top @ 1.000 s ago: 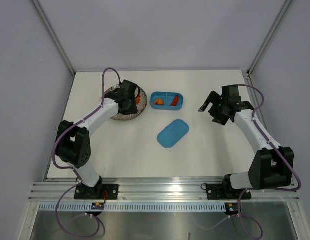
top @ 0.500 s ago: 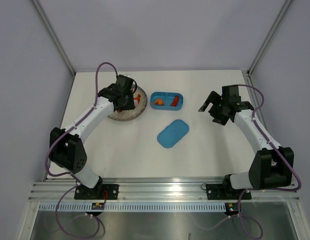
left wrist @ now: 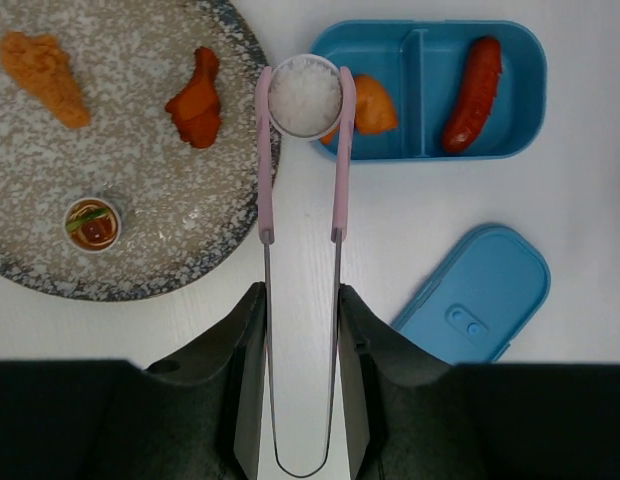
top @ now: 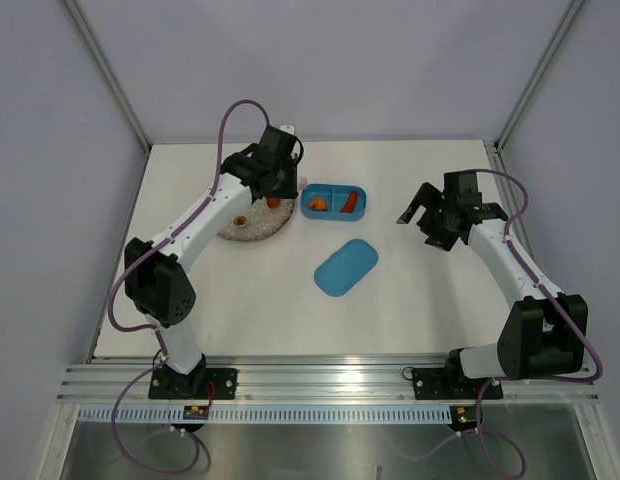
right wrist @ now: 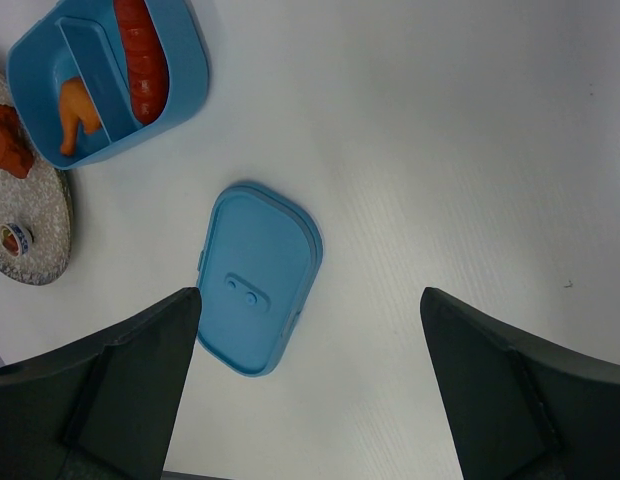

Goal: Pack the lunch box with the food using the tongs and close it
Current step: Place the fake food in the packing box.

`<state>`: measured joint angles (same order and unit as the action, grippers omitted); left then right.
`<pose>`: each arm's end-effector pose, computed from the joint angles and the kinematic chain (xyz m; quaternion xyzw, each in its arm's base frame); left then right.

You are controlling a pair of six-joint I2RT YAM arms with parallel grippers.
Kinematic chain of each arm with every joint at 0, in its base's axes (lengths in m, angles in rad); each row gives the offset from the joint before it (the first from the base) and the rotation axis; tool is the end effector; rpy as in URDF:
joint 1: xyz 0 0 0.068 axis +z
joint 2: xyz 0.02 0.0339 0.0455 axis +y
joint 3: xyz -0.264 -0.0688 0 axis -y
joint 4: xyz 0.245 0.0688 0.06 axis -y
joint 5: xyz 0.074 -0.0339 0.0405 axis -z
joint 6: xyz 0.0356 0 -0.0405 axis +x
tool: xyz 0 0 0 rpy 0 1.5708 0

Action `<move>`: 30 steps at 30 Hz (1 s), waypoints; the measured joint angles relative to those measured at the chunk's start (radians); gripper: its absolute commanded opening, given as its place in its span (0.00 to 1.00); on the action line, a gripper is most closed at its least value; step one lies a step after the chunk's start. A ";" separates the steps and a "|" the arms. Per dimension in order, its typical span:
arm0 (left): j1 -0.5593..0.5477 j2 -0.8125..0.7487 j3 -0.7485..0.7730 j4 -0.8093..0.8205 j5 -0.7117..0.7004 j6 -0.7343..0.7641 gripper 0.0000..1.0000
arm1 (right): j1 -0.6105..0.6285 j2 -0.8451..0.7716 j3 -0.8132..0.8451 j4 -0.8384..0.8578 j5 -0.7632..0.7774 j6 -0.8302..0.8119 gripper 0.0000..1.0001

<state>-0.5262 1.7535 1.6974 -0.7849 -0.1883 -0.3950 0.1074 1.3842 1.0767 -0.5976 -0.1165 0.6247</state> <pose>0.3394 -0.1894 0.3381 0.0275 0.9302 -0.0792 0.3573 0.2881 0.0352 0.2699 0.2229 0.9170 0.1681 0.2849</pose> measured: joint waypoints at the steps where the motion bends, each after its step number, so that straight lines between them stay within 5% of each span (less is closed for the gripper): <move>1: -0.008 0.021 0.026 -0.005 0.003 0.003 0.00 | 0.000 0.000 0.000 -0.001 0.000 0.000 0.99; 16: -0.049 0.309 0.262 -0.012 0.052 0.016 0.00 | 0.000 0.000 0.000 -0.021 0.010 -0.001 0.99; 30: -0.049 0.416 0.352 -0.003 0.064 0.030 0.00 | 0.000 0.000 0.000 -0.021 0.027 -0.008 0.99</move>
<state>-0.5755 2.1696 2.0491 -0.7879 -0.1242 -0.3653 0.1074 1.3842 1.0767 -0.6189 -0.0891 0.6167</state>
